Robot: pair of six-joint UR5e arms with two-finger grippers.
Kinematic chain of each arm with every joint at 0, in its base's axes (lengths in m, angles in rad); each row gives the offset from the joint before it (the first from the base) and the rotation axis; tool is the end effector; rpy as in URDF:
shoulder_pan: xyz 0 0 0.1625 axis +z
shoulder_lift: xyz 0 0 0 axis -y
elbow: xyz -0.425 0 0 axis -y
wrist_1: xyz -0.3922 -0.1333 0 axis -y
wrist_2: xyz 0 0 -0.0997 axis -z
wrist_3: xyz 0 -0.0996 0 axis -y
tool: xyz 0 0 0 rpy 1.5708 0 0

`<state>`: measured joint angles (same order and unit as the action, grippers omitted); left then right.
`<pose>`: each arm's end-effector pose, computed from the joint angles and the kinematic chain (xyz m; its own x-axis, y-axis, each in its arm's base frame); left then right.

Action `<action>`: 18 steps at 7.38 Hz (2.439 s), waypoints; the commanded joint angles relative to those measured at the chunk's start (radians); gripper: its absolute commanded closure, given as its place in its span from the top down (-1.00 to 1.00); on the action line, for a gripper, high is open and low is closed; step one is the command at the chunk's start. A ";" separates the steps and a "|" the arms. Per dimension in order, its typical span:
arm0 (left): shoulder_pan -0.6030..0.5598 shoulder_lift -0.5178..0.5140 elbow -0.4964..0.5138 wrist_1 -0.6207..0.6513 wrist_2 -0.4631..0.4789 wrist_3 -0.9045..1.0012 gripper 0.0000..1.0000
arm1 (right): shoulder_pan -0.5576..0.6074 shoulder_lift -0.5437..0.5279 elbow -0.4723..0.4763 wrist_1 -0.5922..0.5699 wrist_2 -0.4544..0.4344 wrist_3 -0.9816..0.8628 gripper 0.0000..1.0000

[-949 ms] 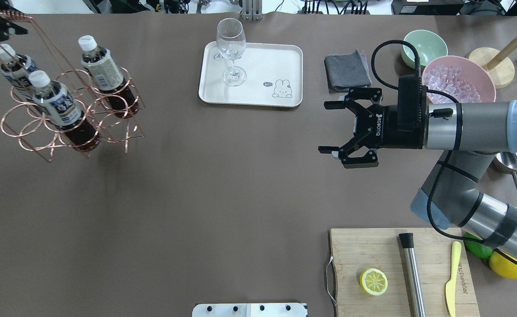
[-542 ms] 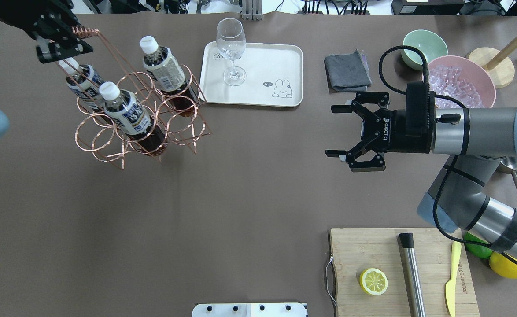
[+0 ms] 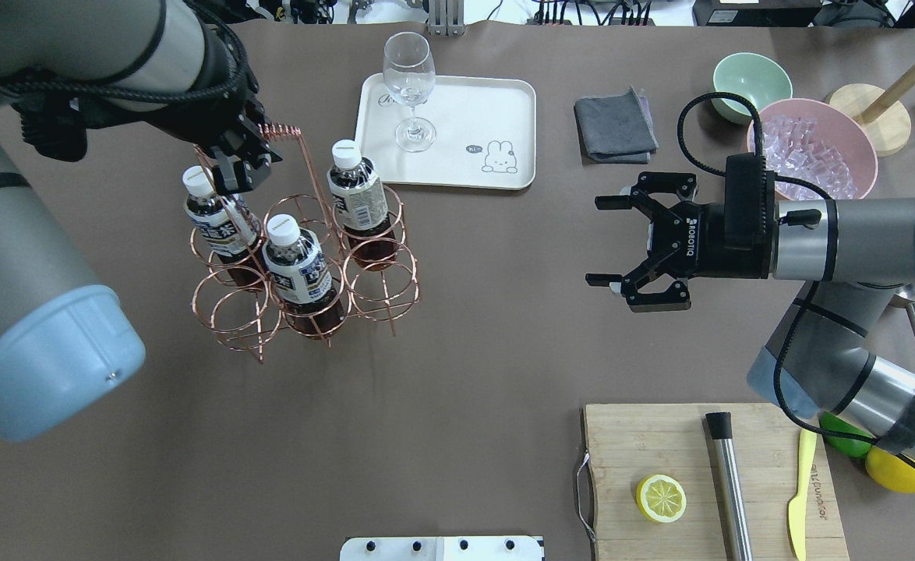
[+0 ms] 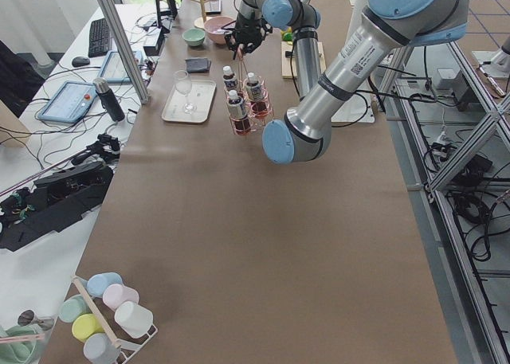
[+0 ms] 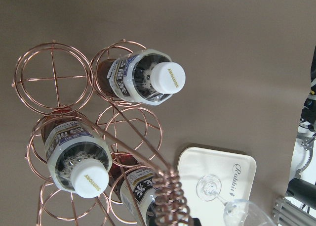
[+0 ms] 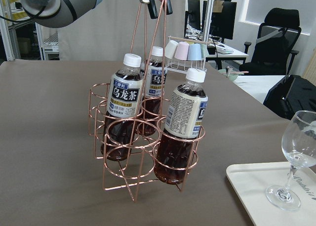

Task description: Take tea from basket to plate

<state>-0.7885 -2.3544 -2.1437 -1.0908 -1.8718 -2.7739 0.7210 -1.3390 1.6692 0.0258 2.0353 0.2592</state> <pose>0.2931 -0.4422 0.0646 -0.3201 -0.9422 -0.0992 0.6067 -0.1234 -0.7853 -0.3301 -0.4081 0.3245 0.1985 -0.9760 0.0893 -0.3235 0.0208 0.9460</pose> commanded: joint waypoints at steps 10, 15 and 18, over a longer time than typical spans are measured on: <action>0.273 -0.235 0.229 -0.043 0.145 -0.058 -1.00 | -0.009 -0.025 0.007 0.002 0.000 0.006 1.00; 0.282 -0.206 0.231 -0.046 0.151 -0.056 -1.00 | -0.009 -0.025 0.009 0.008 -0.006 0.023 1.00; 0.288 -0.207 0.234 -0.052 0.151 -0.058 -1.00 | -0.008 -0.029 0.009 0.013 -0.006 0.023 1.00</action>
<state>-0.5041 -2.5612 -1.9119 -1.1416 -1.7211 -2.8314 0.7124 -1.3659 1.6781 0.0347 2.0296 0.2818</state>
